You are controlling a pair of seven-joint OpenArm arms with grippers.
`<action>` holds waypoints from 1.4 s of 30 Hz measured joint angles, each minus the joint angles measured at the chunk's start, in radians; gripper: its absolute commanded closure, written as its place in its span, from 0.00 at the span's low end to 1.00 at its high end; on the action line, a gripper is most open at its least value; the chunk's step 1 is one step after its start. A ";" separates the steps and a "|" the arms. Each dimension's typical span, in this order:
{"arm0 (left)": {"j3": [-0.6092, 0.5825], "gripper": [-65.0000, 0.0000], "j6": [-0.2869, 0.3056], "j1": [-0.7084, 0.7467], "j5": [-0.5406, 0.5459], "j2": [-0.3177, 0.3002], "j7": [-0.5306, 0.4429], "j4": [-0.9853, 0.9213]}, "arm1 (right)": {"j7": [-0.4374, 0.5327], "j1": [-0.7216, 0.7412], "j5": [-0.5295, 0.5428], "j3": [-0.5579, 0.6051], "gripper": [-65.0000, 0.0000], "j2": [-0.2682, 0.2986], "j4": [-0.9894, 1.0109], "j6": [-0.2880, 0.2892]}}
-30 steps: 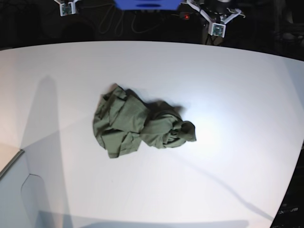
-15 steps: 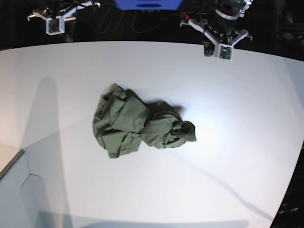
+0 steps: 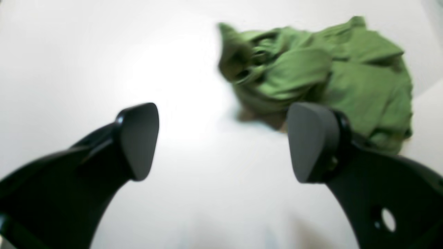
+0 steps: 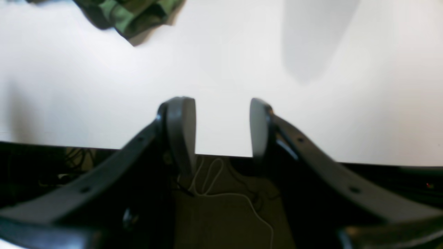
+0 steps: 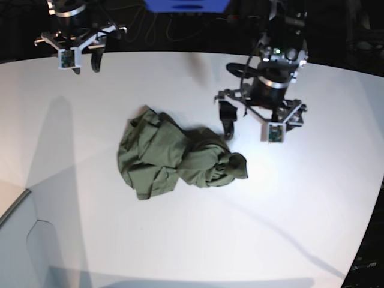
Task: Layout the t-shirt on the table in an organized manner, then fold the t-shirt properly
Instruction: 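Lower both grippers onto the green shirt and pinch its fabric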
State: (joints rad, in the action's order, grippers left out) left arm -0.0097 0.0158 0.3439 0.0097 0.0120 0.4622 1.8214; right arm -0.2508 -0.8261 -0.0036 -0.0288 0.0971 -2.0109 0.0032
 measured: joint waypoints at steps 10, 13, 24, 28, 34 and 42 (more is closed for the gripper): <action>-0.075 0.14 -0.012 -0.223 -0.004 0.069 -0.006 -0.352 | -0.011 0.018 0.000 0.000 0.60 0.000 0.000 0.000; -0.090 0.14 -0.010 -0.236 -0.001 0.070 -0.014 -0.381 | -0.011 0.019 0.000 0.000 0.60 0.000 0.000 0.000; -0.079 0.14 -0.017 -0.313 -0.004 0.111 -0.010 -0.519 | -0.011 0.036 0.000 0.000 0.60 0.002 0.002 0.000; -0.081 0.14 -0.016 -0.337 -0.004 0.122 -0.015 -0.551 | -0.011 0.033 0.000 0.000 0.60 0.002 0.002 0.000; -0.080 0.51 -0.016 -0.356 0.040 0.119 -0.016 -0.583 | -0.011 0.034 0.000 -0.002 0.60 0.005 0.003 0.000; -0.083 1.00 -0.021 -0.354 0.265 0.039 -0.017 -0.581 | -0.013 0.096 0.000 -0.002 0.60 0.005 0.003 0.000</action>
State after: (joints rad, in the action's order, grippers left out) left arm -0.0925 -0.0055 -0.0101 0.2745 0.0505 0.4450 1.2407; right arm -0.2638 -0.7300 -0.0036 -0.0311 0.1020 -2.0075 0.0036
